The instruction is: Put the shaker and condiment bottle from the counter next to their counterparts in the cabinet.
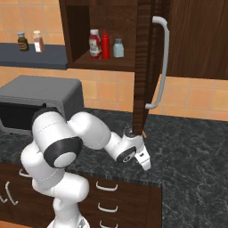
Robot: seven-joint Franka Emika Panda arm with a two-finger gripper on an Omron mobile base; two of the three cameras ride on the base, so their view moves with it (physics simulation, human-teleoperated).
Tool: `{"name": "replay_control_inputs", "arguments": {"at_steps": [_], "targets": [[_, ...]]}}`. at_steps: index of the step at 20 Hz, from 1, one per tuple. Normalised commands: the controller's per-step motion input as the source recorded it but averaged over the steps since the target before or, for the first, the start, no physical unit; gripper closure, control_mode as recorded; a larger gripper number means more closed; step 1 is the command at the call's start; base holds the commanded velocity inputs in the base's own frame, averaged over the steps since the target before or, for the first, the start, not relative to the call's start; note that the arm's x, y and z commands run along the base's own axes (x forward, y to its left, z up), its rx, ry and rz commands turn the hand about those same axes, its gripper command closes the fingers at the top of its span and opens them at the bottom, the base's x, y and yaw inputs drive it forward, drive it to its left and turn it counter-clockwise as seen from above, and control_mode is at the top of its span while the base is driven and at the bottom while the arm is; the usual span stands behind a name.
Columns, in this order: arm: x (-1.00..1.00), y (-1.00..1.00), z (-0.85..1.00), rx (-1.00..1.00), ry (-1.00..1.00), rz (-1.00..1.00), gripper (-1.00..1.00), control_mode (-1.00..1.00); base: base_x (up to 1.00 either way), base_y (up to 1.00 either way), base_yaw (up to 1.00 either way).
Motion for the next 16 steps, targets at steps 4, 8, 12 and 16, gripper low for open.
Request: {"name": "replay_control_inputs", "arguments": {"at_steps": [4,8,12,16], "targets": [[0.16,-0.11,-0.37,0.02,0.02,-0.04,1.0,-1.0,0.0,0.0,0.0],[0.07,-0.02,-0.13,0.0,-0.03,-0.03,1.0,-1.0,0.0,0.0,0.0],[-0.05,0.3,0.14,-0.13,-0.26,0.0,1.0,-1.0,0.0,0.0,0.0],[-0.03,0.43,0.41,-0.22,-0.25,0.01,1.0,-1.0,0.0,0.0,0.0]]}}
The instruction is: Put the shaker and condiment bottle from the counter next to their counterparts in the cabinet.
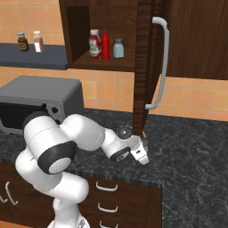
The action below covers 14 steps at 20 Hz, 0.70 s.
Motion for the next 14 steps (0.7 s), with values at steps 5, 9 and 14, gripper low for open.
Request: {"name": "replay_control_inputs", "arguments": {"at_steps": [5,9,14], "targets": [[0.0,0.45,0.64,-0.24,-0.15,0.04,1.0,-1.0,0.0,0.0,0.0],[0.0,0.35,0.88,-0.17,-0.06,0.11,1.0,-1.0,0.0,0.0,0.0],[-0.04,0.19,0.92,-0.08,-0.04,0.17,1.0,-1.0,0.0,0.0,0.0]]}}
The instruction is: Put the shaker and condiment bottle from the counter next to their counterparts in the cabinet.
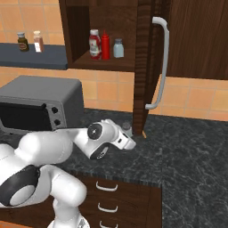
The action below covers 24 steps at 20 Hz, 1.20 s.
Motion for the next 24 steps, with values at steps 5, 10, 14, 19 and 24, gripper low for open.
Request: {"name": "replay_control_inputs", "arguments": {"at_steps": [5,10,14,19,24], "targets": [[-0.15,0.02,0.87,-0.03,0.0,0.22,1.0,-1.0,0.0,0.0,0.0],[-0.2,0.0,0.68,-0.05,0.03,0.27,1.0,-1.0,0.0,0.0,0.0],[-0.24,0.0,0.54,-0.1,0.05,0.31,1.0,-1.0,0.0,0.0,0.0],[-0.15,0.02,0.46,-0.1,0.11,0.24,1.0,-1.0,0.0,0.0,0.0],[-0.12,0.09,0.28,-0.21,0.17,0.15,1.0,-1.0,0.0,0.0,0.0]]}}
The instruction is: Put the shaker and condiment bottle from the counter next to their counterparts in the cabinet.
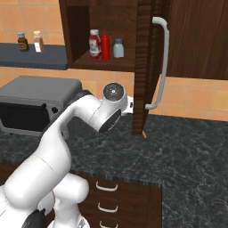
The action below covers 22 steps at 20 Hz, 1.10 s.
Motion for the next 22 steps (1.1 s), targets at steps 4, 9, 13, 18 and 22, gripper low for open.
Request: {"name": "replay_control_inputs", "arguments": {"at_steps": [4,9,13,18,22], "targets": [[-0.07,0.06,0.37,-0.14,0.15,0.13,1.0,-1.0,0.0,0.0,0.0],[0.0,0.05,0.52,0.0,0.03,0.14,1.0,-1.0,0.0,0.0,0.0],[0.0,0.09,0.48,0.0,0.0,0.14,1.0,-1.0,0.0,0.0,0.0],[0.0,0.15,0.4,-0.01,0.0,0.1,1.0,-1.0,0.0,0.0,0.0],[0.0,0.21,0.41,-0.05,0.0,0.07,1.0,-1.0,0.0,0.0,0.0]]}}
